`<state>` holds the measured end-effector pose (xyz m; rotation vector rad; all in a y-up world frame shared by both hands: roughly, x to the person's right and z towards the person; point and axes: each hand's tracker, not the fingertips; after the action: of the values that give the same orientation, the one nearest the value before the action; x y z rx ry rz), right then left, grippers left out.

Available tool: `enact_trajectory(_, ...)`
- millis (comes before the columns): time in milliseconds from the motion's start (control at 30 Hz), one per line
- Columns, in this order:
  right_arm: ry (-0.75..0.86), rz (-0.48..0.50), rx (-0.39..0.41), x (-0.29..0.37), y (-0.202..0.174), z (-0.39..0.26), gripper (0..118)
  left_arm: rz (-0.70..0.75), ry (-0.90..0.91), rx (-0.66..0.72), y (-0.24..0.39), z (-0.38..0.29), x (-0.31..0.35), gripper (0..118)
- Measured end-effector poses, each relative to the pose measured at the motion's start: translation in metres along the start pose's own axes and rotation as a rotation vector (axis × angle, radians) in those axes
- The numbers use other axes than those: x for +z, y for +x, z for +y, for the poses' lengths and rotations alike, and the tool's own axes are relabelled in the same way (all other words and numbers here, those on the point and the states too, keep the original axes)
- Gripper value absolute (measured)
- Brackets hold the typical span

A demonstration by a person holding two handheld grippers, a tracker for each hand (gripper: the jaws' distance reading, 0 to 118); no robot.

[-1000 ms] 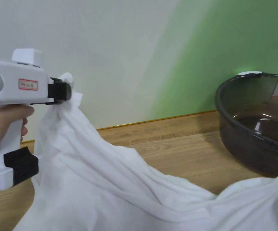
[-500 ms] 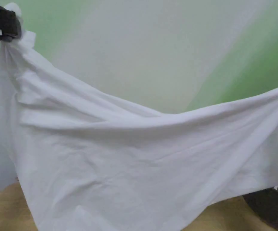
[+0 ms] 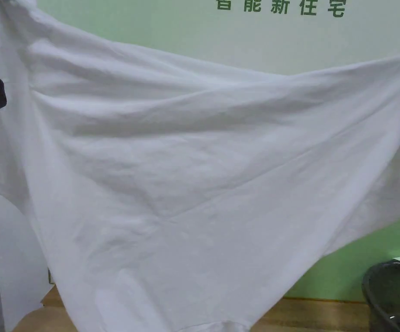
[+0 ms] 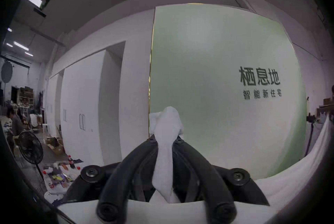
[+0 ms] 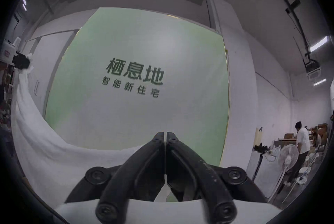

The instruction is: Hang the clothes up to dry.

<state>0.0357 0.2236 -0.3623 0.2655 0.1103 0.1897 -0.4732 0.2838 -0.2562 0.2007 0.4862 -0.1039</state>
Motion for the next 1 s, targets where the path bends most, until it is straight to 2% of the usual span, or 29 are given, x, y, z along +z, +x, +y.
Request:
enact_trajectory(100, 0.011, -0.045, 0.004, -0.015, -0.008, 0.013, 2, 0.036, 0.006, -0.006, 0.009, 0.011, -0.011, 9)
enact_trajectory(167, 0.015, -0.068, 0.014, -0.032, -0.009, 0.019, 2, 0.115, 0.006, -0.061, 0.021, 0.016, -0.02, 9)
enact_trajectory(200, 0.004, -0.074, 0.043, -0.052, -0.009, 0.021, 2, 0.137, -0.003, -0.081, 0.026, 0.019, -0.028, 9)
enact_trajectory(267, 0.006, -0.102, 0.025, -0.075, -0.009, 0.03, 2, 0.11, 0.008, -0.045, 0.032, 0.025, -0.039, 9)
enact_trajectory(367, 0.005, -0.097, -0.008, -0.098, -0.011, 0.044, 2, 0.112, 0.01, -0.085, 0.046, 0.035, -0.059, 9)
enact_trajectory(633, 0.042, -0.165, -0.005, -0.148, -0.022, 0.075, 2, 0.163, 0.072, -0.041, 0.069, 0.07, -0.104, 9)
enact_trajectory(733, 0.042, -0.185, -0.015, -0.162, -0.02, 0.076, 2, 0.146, 0.095, -0.011, 0.078, 0.074, -0.1, 9)
enact_trajectory(900, 0.026, -0.212, -0.023, -0.178, -0.016, 0.065, 2, 0.154, 0.117, -0.069, 0.09, 0.066, -0.113, 9)
enact_trajectory(1000, 0.016, -0.195, -0.031, -0.181, -0.014, 0.048, 2, 0.143, 0.121, -0.076, 0.092, 0.049, -0.111, 9)
